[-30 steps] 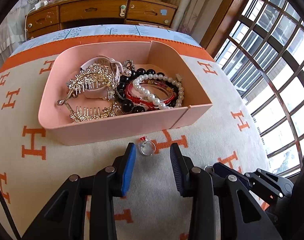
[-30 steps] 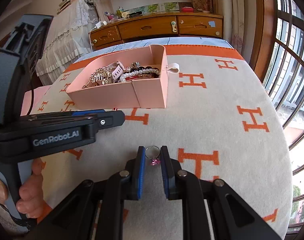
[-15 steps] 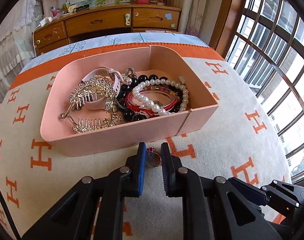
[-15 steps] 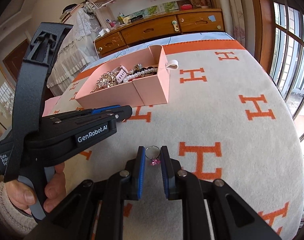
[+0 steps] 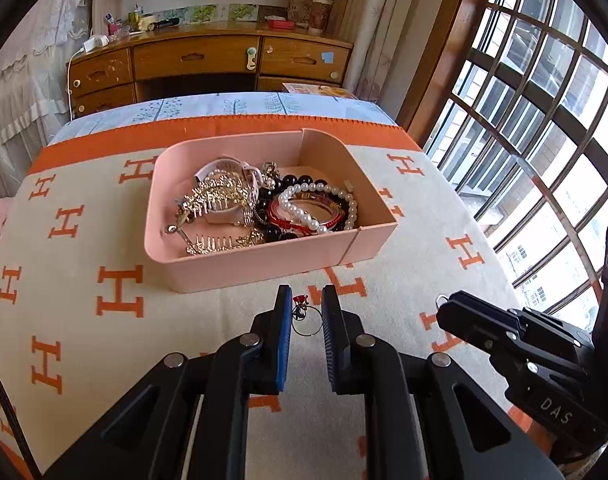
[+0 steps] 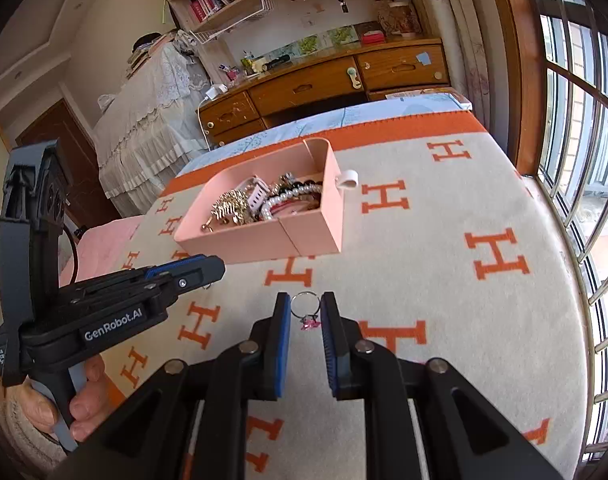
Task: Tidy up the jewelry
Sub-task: 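Lower the clear ring into the box with the left tool while the right tool drops the pink ring in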
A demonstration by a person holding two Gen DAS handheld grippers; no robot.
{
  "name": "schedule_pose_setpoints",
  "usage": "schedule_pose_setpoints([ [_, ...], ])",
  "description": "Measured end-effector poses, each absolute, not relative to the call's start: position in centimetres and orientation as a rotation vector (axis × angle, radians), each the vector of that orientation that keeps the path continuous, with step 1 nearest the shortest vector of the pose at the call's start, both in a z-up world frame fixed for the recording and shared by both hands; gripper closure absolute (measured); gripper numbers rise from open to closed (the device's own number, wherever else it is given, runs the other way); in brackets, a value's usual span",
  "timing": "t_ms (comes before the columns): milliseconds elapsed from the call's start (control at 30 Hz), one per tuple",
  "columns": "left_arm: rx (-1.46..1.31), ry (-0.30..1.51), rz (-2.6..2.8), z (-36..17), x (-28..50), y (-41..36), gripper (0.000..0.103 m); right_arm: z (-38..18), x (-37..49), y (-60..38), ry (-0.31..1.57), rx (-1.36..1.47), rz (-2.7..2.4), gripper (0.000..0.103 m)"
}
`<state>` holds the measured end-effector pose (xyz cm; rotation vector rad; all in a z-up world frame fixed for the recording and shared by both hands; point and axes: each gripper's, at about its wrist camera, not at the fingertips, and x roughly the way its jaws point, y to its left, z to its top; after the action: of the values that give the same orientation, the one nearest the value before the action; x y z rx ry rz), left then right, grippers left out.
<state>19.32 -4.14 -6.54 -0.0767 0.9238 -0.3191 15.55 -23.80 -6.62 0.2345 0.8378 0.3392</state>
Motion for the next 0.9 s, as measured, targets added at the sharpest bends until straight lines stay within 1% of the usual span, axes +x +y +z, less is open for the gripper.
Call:
schedule_pose_setpoints([
  [200, -0.087, 0.913, -0.347, -2.1, 20.7, -3.1, 0.09, -2.6, 18.2, -22.9, 0.792, 0.253, 0.38, 0.088],
  [433, -0.079, 0.886, -0.367, 2.2, 25.6, -2.8, 0.09, 0.7, 23.8, -21.3, 0.795, 0.297, 0.412, 0.088],
  [667, -0.08, 0.934, -0.38, 1.3, 30.1, -3.3, 0.089, -0.5, 28.5, -20.7, 0.883, 0.342, 0.377, 0.087],
  [700, -0.075, 0.938, -0.381, 1.1, 30.4, -3.4, 0.088, -0.7, 28.9, -20.7, 0.895, 0.342, 0.369, 0.086],
  [733, -0.072, 0.943, -0.382, 0.7, 30.6, -3.5, 0.084, -1.0, 29.2, -20.6, 0.908, 0.345, 0.362, 0.084],
  [767, -0.071, 0.948, -0.381, 0.4, 30.8, -3.5, 0.081, -1.3, 29.3, -20.7, 0.919, 0.352, 0.357, 0.078],
  [900, -0.062, 0.952, -0.366, -0.3, 30.9, -3.3, 0.077, -2.1, 29.3, -20.8, 0.933, 0.365, 0.338, 0.077],
])
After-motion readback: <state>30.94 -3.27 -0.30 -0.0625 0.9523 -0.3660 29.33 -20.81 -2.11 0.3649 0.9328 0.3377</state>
